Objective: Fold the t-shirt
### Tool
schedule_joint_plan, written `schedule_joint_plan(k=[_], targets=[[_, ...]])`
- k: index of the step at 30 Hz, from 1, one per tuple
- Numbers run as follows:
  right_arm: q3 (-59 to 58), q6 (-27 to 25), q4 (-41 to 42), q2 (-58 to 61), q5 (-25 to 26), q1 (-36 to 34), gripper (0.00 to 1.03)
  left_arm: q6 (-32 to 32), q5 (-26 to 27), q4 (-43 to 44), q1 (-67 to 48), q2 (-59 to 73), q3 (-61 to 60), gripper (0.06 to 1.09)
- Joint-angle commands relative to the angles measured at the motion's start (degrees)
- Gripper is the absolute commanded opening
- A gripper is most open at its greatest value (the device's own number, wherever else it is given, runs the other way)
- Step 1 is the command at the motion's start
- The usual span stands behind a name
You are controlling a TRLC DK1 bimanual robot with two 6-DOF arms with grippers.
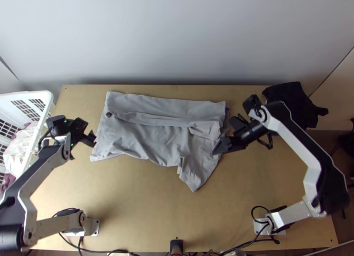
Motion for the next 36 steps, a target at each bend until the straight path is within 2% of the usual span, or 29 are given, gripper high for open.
schedule_joint_plan(k=[1,3,5,9,12,16,21,28,36], targets=[[-10.6,2.7,4.6,-7.9,1.6,6.4,0.98,0.0,2.9,-3.0,3.5,-9.8,-6.9,1.03],[-12.8,4.0,7.4,-10.0,2.7,9.0,0.98,-1.5,2.9,-2.7,3.5,-10.8,-8.0,1.03],[-15.6,6.1,11.6,-10.7,6.6,12.5,0.98,-2.5,2.9,-2.7,3.4,-11.7,-9.4,1.03],[-19.1,7.2,14.4,-10.4,13.2,19.3,0.98,-4.4,2.9,-2.5,3.1,-13.9,-11.4,1.03],[-20.5,8.2,16.6,-10.0,14.5,21.3,0.98,-5.2,2.9,-2.4,2.9,-14.8,-12.3,1.03],[-23.0,12.0,21.6,-9.8,15.6,23.7,0.98,-5.9,2.9,-1.9,3.0,-15.5,-13.1,1.03],[-24.1,16.9,27.4,-9.3,19.4,27.8,0.98,-6.6,2.9,-1.7,3.3,-16.7,-13.3,1.03],[-22.4,18.8,29.7,-7.1,22.5,28.5,0.98,-6.6,2.9,-1.4,3.4,-17.2,-13.4,1.03],[-22.1,20.1,32.0,-4.1,27.0,32.6,0.98,-7.1,2.9,-1.0,3.5,-17.3,-13.2,1.03]])
